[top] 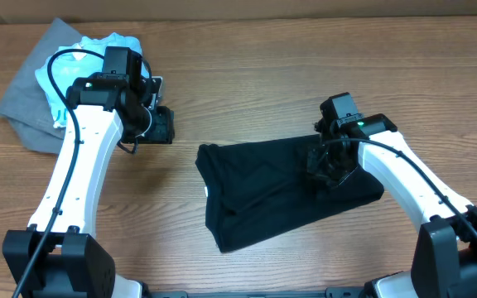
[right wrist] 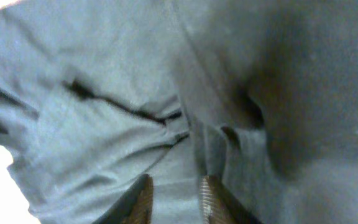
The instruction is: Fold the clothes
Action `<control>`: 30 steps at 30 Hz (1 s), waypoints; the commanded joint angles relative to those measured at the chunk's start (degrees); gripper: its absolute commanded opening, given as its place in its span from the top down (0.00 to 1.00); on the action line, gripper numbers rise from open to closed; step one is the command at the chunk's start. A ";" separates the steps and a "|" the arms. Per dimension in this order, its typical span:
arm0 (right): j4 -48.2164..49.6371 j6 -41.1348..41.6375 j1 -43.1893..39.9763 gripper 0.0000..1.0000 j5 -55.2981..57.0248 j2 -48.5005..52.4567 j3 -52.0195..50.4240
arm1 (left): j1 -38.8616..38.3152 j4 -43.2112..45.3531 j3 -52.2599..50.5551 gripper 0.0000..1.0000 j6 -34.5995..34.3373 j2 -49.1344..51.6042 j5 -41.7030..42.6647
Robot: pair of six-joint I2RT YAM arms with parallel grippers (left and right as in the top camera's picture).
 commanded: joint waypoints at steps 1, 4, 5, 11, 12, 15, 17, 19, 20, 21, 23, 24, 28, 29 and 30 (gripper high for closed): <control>-1.60 -1.62 0.20 0.31 -0.44 -0.02 -0.24 | 0.31 0.20 -0.17 0.37 0.83 -0.74 3.43; -2.19 -1.75 -0.92 0.30 2.69 -0.37 0.15 | 0.26 0.20 -0.20 0.34 0.85 -0.74 6.32; -1.68 -1.88 -1.46 0.32 2.91 -0.76 0.46 | 0.20 0.22 -0.20 0.33 0.85 -0.74 6.40; -0.83 -1.75 -7.06 0.65 3.58 -1.81 2.32 | -1.38 0.15 -0.26 0.34 0.83 -0.74 6.43; -1.16 -1.55 -8.26 0.66 4.22 -1.77 2.23 | -1.86 0.17 -0.33 0.34 0.83 -0.74 6.43; -3.04 -1.36 -11.98 0.75 5.60 -1.75 2.16 | -3.37 0.20 -1.22 0.33 0.81 -0.74 6.43; -3.98 -1.40 -14.47 0.78 5.60 -1.66 1.53 | -4.37 0.35 -2.75 0.32 0.70 -0.74 6.38; -3.98 -1.68 -15.67 0.83 4.70 -1.27 0.04 | -5.05 1.25 -4.92 0.29 -0.09 -0.74 6.36; -3.65 -1.86 -15.65 0.83 3.58 -0.87 -1.09 | -5.29 2.43 -6.58 0.27 -1.09 -0.74 6.36; -3.02 -1.88 -15.56 0.84 2.38 -0.52 -2.29 | -5.38 3.74 -8.15 0.26 -2.32 -0.74 6.38; 0.00 -1.99 -14.25 0.84 -1.79 0.26 -5.64 | -5.38 7.48 -12.11 0.18 -6.36 -0.63 7.50; 3.48 -3.96 -12.83 0.84 -6.40 0.66 -8.13 | -5.38 10.67 -15.10 0.18 -7.87 -0.48 10.58; 7.02 -4.42 -8.96 0.84 -8.94 0.83 -11.02 | -5.46 16.46 -19.37 0.15 -7.85 0.00 18.86; 6.78 -4.42 -8.33 0.83 -9.01 0.83 -11.02 | -5.53 17.05 -19.93 0.14 -7.85 0.02 20.31; 6.58 -4.28 -7.67 0.83 -9.03 0.85 -11.02 | -5.70 17.18 -20.41 0.14 -7.85 0.02 21.03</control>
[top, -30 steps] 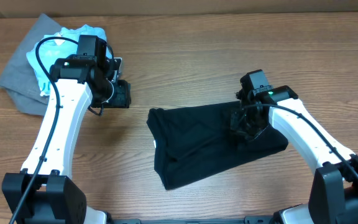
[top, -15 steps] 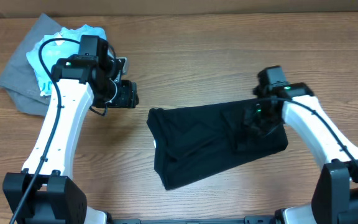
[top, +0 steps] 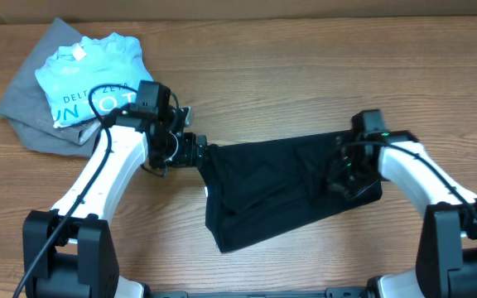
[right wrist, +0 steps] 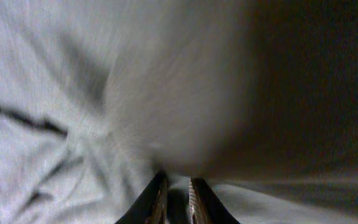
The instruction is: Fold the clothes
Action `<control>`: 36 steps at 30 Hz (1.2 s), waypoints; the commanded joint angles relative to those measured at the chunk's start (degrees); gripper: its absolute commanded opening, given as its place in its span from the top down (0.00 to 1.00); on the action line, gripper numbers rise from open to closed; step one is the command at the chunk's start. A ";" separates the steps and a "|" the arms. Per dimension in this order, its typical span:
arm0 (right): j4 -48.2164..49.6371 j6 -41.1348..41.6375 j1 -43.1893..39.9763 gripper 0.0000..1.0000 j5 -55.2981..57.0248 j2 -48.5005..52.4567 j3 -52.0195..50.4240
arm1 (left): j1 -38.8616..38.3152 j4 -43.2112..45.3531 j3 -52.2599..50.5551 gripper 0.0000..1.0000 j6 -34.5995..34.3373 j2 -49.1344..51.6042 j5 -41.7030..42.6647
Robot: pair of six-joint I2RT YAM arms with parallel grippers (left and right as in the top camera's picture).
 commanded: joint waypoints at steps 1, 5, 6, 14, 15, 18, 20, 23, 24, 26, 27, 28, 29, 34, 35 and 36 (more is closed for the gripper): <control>0.26 -0.94 2.51 0.83 -4.02 -0.02 -0.48 | -0.68 1.09 -2.14 0.14 -1.90 0.00 8.20; 0.31 0.31 2.99 0.83 -3.98 -0.02 -0.48 | -2.84 0.59 -4.20 0.14 -6.27 0.00 8.17; 0.42 0.39 3.02 0.83 -4.00 -0.02 -0.48 | -3.80 1.01 -5.09 0.15 -7.54 0.00 8.15; 1.01 0.37 2.99 0.83 -3.98 -0.02 -0.48 | -9.57 2.03 -8.72 0.16 -12.61 4.35 6.25; 1.01 0.35 2.99 0.83 -3.98 -0.02 -0.48 | -10.12 2.34 -8.72 0.16 -12.96 5.60 6.43; 0.94 0.35 2.99 0.84 -3.98 -0.02 -0.48 | -11.87 3.54 -8.70 0.18 -13.92 10.03 6.93; 0.85 0.35 2.99 0.84 -3.98 -0.04 -0.48 | -12.61 4.81 -8.68 0.20 -14.23 12.26 7.45; 0.76 0.35 2.99 0.84 -3.98 -0.04 -0.48 | -13.27 6.56 -8.61 0.24 -14.23 14.19 8.41; 0.76 0.35 2.99 0.84 -3.98 -0.04 -0.48 | -13.33 6.73 -8.61 0.25 -14.29 14.38 8.39; 0.81 0.35 2.99 0.84 -3.98 -0.02 -0.48 | -13.33 7.26 -8.57 0.28 -14.40 14.56 8.35; 0.83 0.35 2.99 0.84 -3.98 -0.04 -0.48 | -13.33 7.61 -8.50 0.30 -14.38 14.56 8.33; 0.87 0.35 2.99 0.84 -3.98 -0.04 -0.48 | -13.22 8.04 -8.44 0.32 -14.38 14.56 8.11; 0.94 0.35 2.99 0.84 -3.98 -0.02 -0.48 | -13.14 8.74 -8.35 0.38 -14.27 14.56 7.87; 0.90 0.35 2.99 0.85 -3.98 -0.04 -0.48 | -12.20 9.90 -7.43 0.89 -14.03 14.56 6.16; 0.76 0.35 2.99 0.87 -3.98 -0.04 -0.46 | -11.82 9.75 -7.19 0.96 -13.40 14.53 6.16; 0.66 0.35 2.99 0.89 -3.98 -0.04 -0.46 | -11.41 9.27 -6.91 0.96 -13.07 14.51 5.99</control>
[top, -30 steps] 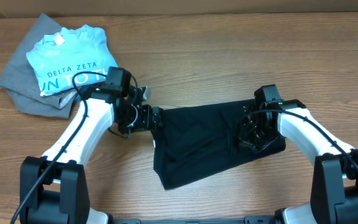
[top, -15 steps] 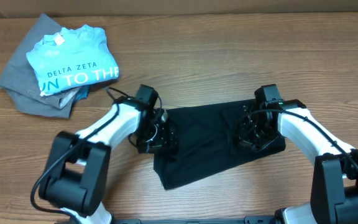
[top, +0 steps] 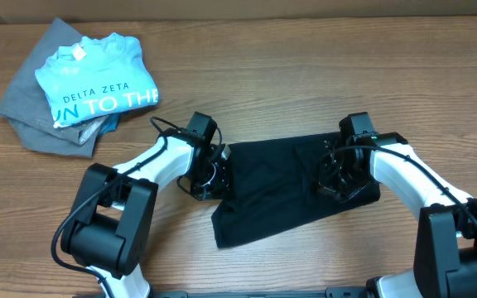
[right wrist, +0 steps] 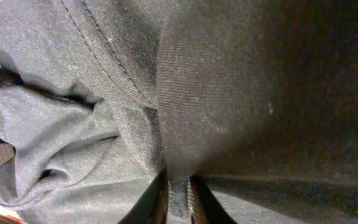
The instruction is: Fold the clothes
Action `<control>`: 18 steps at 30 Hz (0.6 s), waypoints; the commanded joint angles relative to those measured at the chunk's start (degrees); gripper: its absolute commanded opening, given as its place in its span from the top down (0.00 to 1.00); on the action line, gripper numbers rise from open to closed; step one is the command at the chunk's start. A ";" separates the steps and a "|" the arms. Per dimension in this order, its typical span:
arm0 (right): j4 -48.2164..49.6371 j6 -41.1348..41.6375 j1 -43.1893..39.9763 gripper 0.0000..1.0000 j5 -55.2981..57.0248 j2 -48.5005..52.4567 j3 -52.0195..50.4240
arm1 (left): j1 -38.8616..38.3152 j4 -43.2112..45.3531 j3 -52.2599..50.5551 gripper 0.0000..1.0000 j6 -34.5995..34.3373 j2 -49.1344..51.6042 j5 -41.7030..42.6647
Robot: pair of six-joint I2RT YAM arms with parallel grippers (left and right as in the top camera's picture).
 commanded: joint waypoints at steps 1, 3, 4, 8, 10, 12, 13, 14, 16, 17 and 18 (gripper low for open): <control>-0.15 0.13 0.26 0.90 -0.94 -0.04 -0.02 | 1.42 -1.18 0.74 0.96 1.49 1.84 -4.55; -0.76 0.11 0.26 0.92 -0.94 -0.13 0.42 | 3.37 -6.49 2.60 0.96 2.38 1.55 -8.81; -1.44 0.11 0.15 0.93 -0.94 -0.17 0.96 | 4.17 -9.05 3.54 0.96 2.95 1.31 -10.91; -3.76 0.04 0.15 0.94 -0.94 -2.03 3.96 | 8.87 -22.21 9.84 0.96 6.08 -1.36 -22.91; -4.55 0.07 0.15 0.95 -0.94 -3.41 5.68 | 11.13 -27.87 13.97 0.96 7.39 -3.17 -28.46; -5.09 0.07 0.15 0.95 -0.94 -4.70 7.72 | 12.70 -32.17 18.12 0.96 9.01 -4.85 -31.91; -5.20 0.07 0.15 0.94 -0.94 -5.14 8.81 | 13.35 -34.45 20.81 0.96 9.86 -5.79 -33.11; -5.35 0.09 0.15 0.94 -0.94 -5.35 9.64 | 13.60 -35.89 22.88 0.96 9.92 -6.49 -33.70; -5.81 0.09 0.15 0.94 -0.94 -5.38 11.37 | 13.46 -37.81 27.17 0.96 10.38 -7.63 -33.48; -5.84 0.09 0.15 0.94 -0.94 -5.38 11.89 | 12.90 -38.40 29.22 0.96 10.40 -7.96 -33.00; -5.86 0.11 0.15 0.94 -0.98 -5.38 12.20 | 12.24 -38.84 30.77 0.96 10.32 -7.98 -32.65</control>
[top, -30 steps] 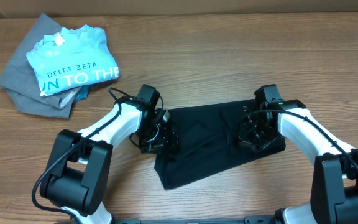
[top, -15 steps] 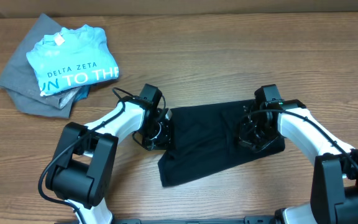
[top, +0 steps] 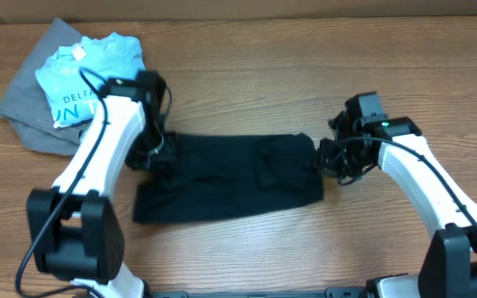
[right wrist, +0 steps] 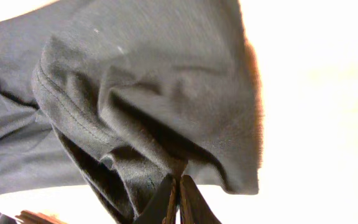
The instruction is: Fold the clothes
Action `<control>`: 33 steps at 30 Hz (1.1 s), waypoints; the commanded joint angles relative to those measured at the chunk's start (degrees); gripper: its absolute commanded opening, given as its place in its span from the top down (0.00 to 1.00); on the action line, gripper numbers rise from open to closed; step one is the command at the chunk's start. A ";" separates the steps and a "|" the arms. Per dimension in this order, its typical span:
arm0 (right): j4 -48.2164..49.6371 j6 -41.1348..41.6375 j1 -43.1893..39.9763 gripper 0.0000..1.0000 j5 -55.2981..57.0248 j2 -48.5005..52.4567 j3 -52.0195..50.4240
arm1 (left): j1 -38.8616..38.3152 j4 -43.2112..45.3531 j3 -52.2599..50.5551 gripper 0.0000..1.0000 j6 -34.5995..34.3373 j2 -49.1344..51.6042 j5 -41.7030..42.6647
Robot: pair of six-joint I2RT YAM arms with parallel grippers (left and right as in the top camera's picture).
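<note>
A black garment (top: pixel 230 178) lies spread in a wide band across the middle of the wooden table (top: pixel 247 74). My left gripper (top: pixel 157 156) is down at the garment's upper left corner, its fingers hidden under the wrist; the cloth runs taut from it. My right gripper (top: pixel 328 157) is at the garment's right edge. In the right wrist view this gripper (right wrist: pixel 178 190) is shut on a bunched fold of the black fabric (right wrist: pixel 135 81), which hangs in creases with a stitched hem showing.
At the table's far left corner a folded light blue printed shirt (top: pixel 81 79) rests on a grey garment (top: pixel 23 112). The left arm's cable crosses over the blue shirt. The table's back edge (top: pixel 305 10) runs along the top.
My left gripper has gone from the garment's left edge near the table's middle to farther left and back, and the cloth's left side has come with it. The garment now lies longer and flatter. The right gripper stays shut on it.
First my left gripper hung free by the blue shirt while the right one pressed into the crumpled black garment. Then the left reached the garment's upper left corner and the right was shut on cloth. Later both held it closer together; now it is stretched out between them.
</note>
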 commanded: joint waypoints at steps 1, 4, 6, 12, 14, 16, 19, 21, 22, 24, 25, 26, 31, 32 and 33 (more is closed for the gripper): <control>-0.39 0.00 0.15 0.94 -0.33 -1.33 2.58 | -2.45 -1.31 6.49 0.96 2.10 -2.75 -3.10; -1.75 -0.24 0.26 0.93 -0.66 -1.31 2.64 | -6.64 -0.79 8.46 0.96 1.25 -2.75 -2.86; -2.99 -0.44 0.66 0.93 -1.38 -1.31 2.64 | -8.41 -0.90 8.41 0.96 0.96 -2.69 -3.58; -0.90 -0.39 5.81 0.94 -6.05 -1.29 2.62 | -9.25 -1.09 8.39 0.96 0.13 -2.67 -4.81; 1.66 0.17 8.96 0.94 -7.39 -1.20 2.49 | -9.01 -1.31 8.39 0.96 0.15 -2.67 -4.81; 4.85 2.75 12.66 0.94 -6.82 -0.92 2.23 | -8.96 -1.60 8.39 0.96 0.15 -2.67 -5.05; 8.94 6.34 18.18 0.68 -5.31 0.22 2.10 | -8.96 -1.64 8.39 0.96 0.20 -2.67 -5.44; 10.97 6.16 21.44 0.55 -5.35 0.81 2.12 | -8.96 -1.64 8.39 0.96 0.20 -2.67 -5.42; 11.54 5.73 22.84 0.51 -5.31 0.79 2.12 | -8.96 -1.64 8.39 0.96 0.20 -2.67 -5.42; 11.04 5.60 23.74 0.33 -2.84 -0.24 3.50 | -8.96 -1.68 8.39 0.96 0.17 -2.67 -5.33; 10.38 5.64 23.23 0.30 -1.01 -0.92 4.20 | -8.96 -1.60 8.39 0.96 0.17 -2.67 -5.14; 9.60 5.66 22.62 0.28 0.74 -1.62 4.83 | -8.96 -1.44 8.39 0.96 0.22 -2.67 -4.87; 2.80 11.74 14.69 0.22 12.61 -5.29 8.61 | -10.51 0.81 8.48 0.96 1.79 -2.69 0.87; 2.27 11.67 12.33 0.23 12.50 -5.68 9.18 | -11.10 1.20 8.55 0.96 1.88 -2.69 1.05; 2.08 11.63 10.47 0.24 11.76 -5.79 9.40 | -11.54 1.42 8.57 0.96 1.92 -2.69 0.94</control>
